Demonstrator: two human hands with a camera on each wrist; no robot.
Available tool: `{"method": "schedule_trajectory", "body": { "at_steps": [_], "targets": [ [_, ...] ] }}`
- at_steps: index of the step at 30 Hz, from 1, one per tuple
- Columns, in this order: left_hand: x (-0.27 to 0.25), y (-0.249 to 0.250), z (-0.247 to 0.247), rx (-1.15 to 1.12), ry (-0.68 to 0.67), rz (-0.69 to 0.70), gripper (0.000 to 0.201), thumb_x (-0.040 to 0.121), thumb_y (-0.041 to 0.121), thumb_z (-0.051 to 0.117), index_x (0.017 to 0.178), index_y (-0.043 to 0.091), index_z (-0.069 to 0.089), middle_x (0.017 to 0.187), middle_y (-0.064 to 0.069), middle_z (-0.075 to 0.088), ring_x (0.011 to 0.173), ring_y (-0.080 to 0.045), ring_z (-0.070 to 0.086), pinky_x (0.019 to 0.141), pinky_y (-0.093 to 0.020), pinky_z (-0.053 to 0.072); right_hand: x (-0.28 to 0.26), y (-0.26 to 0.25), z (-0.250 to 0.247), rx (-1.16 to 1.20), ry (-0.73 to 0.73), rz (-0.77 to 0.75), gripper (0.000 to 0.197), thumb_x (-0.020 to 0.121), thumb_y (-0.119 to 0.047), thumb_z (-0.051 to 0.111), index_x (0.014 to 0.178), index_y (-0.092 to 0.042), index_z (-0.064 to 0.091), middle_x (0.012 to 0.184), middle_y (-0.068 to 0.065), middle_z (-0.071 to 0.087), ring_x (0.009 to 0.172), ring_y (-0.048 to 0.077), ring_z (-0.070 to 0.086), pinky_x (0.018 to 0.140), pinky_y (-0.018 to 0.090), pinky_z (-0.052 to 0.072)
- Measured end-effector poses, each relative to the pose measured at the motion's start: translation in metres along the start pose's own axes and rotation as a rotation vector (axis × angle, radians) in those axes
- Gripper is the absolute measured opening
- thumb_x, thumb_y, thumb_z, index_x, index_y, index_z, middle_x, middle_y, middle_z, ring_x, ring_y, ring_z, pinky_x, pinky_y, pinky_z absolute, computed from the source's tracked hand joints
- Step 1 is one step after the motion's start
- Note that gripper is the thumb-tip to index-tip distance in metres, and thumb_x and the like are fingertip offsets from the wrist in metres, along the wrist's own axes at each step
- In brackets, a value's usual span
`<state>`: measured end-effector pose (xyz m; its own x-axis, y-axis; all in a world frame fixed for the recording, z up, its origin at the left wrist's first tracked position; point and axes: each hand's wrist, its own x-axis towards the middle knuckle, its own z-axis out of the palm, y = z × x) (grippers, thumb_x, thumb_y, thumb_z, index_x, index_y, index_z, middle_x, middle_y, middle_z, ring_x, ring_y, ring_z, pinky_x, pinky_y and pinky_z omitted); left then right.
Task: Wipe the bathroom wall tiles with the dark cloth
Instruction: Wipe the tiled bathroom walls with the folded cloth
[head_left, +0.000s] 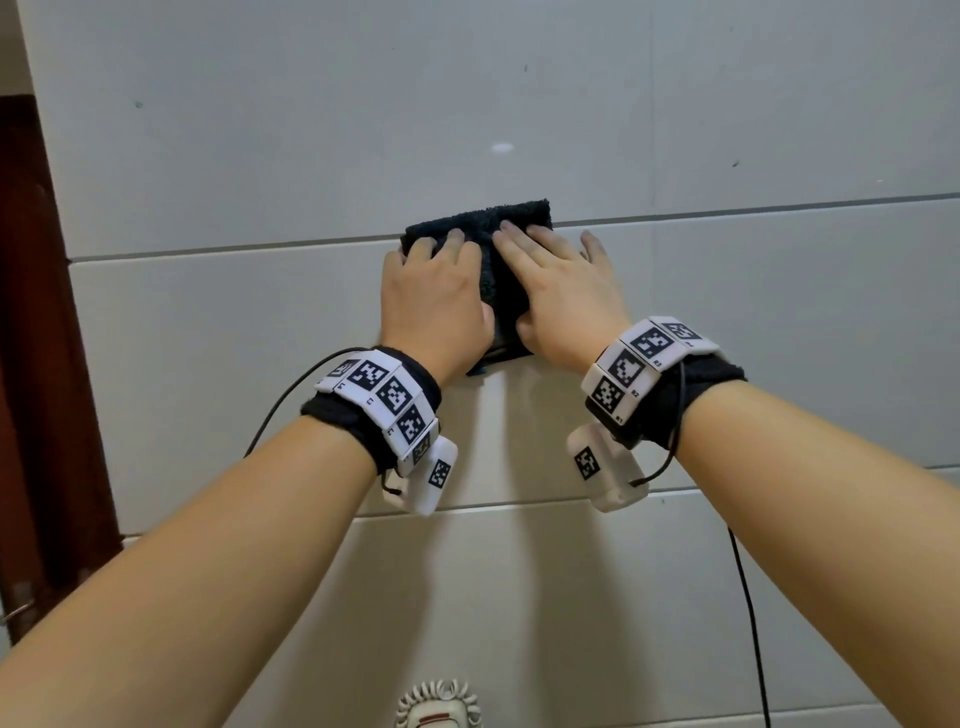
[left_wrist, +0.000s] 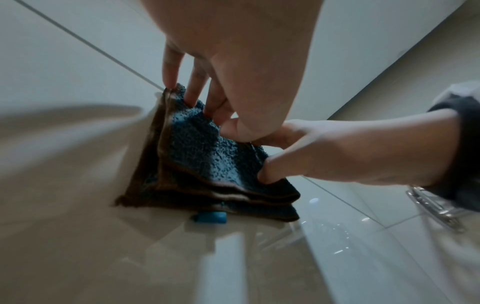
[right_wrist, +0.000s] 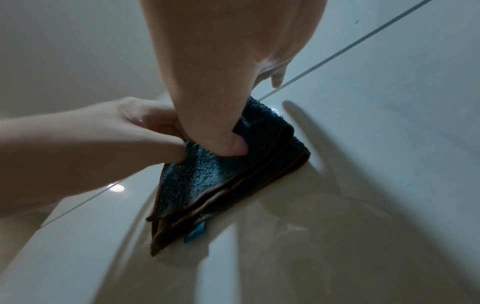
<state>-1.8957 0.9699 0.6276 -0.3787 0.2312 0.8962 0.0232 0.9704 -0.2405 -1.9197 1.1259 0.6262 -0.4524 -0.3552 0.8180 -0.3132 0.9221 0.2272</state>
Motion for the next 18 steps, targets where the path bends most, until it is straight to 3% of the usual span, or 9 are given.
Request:
{"method": "schedule_trajectory", "body": {
  "at_steps": [9, 14, 18],
  "targets": [
    [0.024, 0.08, 0.007, 0.0, 0.005, 0.092, 0.051, 0.082, 0.033, 0.055, 0.13, 0.015, 0.051, 0.153, -0.004, 0.042, 0.13, -0.026, 0.044, 0.091, -0.045, 0.038, -0.03, 0.077, -0.011, -0.054, -0.049, 0.131, 0.088, 0.083, -0.027, 0.058, 0.157, -0.024, 0.012, 0.164, -0.01, 0.009, 0.149, 0.015, 0.014, 0.117, 0.051, 0.018],
    [0.03, 0.097, 0.014, 0.004, -0.005, 0.127, 0.05, 0.083, 0.035, 0.052, 0.131, 0.018, 0.051, 0.159, -0.003, 0.034, 0.136, -0.025, 0.037, 0.093, -0.047, 0.037, -0.035, 0.093, -0.01, 0.001, -0.044, 0.19, 0.086, 0.082, -0.022, 0.057, 0.157, -0.025, 0.013, 0.164, -0.01, 0.009, 0.149, 0.015, 0.014, 0.119, 0.047, 0.015],
    [0.026, 0.102, 0.022, -0.027, 0.0, 0.117, 0.051, 0.083, 0.038, 0.058, 0.129, 0.017, 0.05, 0.162, -0.005, 0.028, 0.141, -0.028, 0.031, 0.104, -0.053, 0.032, -0.036, 0.093, -0.008, 0.016, -0.008, 0.199, 0.083, 0.082, -0.021, 0.056, 0.156, -0.023, 0.018, 0.163, -0.008, 0.014, 0.148, 0.017, 0.017, 0.118, 0.044, 0.018]
  ]
}}
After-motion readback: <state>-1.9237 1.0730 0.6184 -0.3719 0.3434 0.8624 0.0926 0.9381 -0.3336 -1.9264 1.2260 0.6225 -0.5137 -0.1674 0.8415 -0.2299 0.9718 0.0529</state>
